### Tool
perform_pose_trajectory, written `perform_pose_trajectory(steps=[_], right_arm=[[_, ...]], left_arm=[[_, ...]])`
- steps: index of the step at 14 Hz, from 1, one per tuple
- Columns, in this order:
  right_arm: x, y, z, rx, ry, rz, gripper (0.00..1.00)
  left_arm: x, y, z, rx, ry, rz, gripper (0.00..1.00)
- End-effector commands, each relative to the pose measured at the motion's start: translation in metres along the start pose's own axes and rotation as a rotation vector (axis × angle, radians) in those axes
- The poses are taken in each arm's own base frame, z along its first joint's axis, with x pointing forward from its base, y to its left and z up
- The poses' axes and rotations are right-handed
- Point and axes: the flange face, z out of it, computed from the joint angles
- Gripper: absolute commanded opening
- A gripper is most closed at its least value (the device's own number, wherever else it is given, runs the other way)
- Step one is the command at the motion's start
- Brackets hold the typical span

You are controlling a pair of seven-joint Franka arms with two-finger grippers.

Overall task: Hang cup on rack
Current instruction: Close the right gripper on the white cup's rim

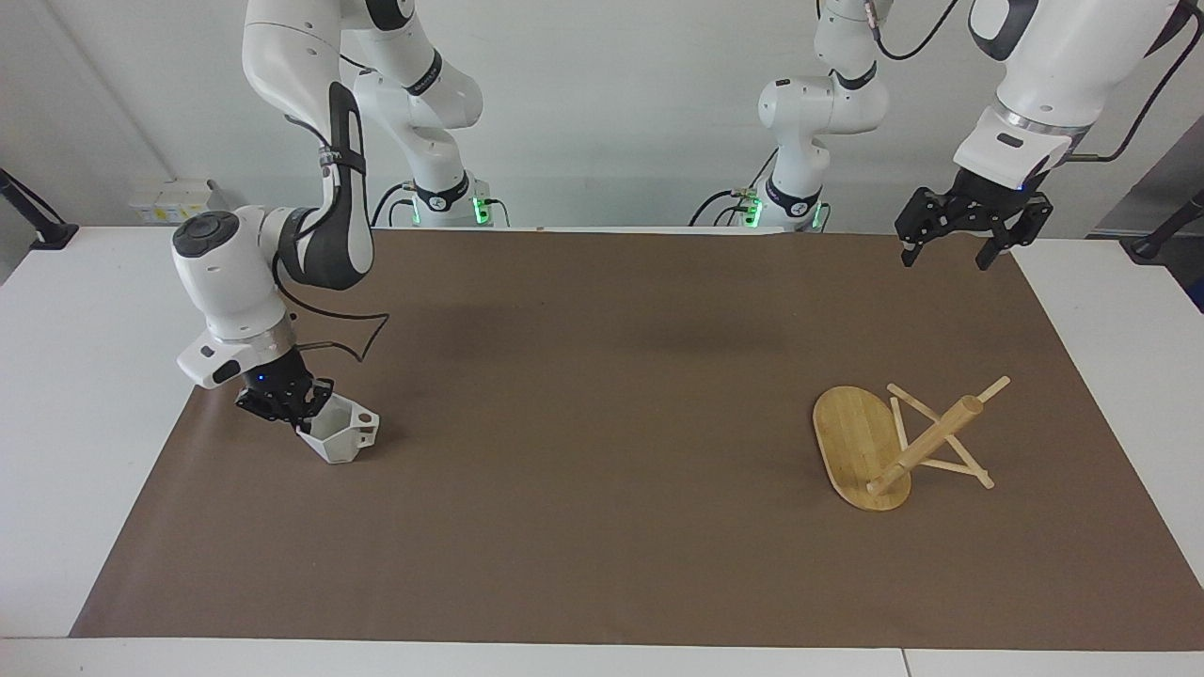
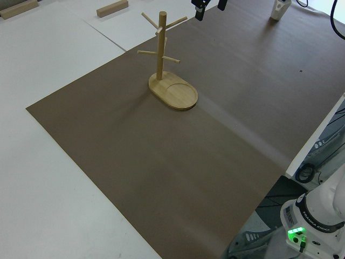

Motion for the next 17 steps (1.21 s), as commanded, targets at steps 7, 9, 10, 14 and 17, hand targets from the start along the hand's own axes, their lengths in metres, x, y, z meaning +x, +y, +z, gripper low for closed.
perform_pose_trajectory(steps=[7, 9, 10, 14, 17], right_arm=[[0.023, -0.002, -0.046, 0.077, -0.081, 0.012, 0.00], [0.032, -0.003, -0.071, 0.086, -0.095, 0.008, 0.00], [0.035, -0.003, -0.080, 0.090, -0.105, 0.011, 0.00], [0.039, -0.003, -0.106, 0.089, -0.157, 0.067, 0.00], [0.042, -0.004, -0.132, 0.077, -0.202, 0.110, 0.00]], left_arm=[[-0.007, -0.002, -0.001, -0.012, -0.002, -0.001, 1.00], [-0.007, -0.002, -0.001, -0.012, -0.002, -0.001, 1.00], [-0.006, -0.002, -0.002, -0.012, 0.001, -0.001, 1.00], [-0.006, -0.003, -0.002, -0.012, 0.001, -0.002, 1.00], [-0.006, -0.002, -0.002, -0.012, 0.001, -0.001, 1.00]])
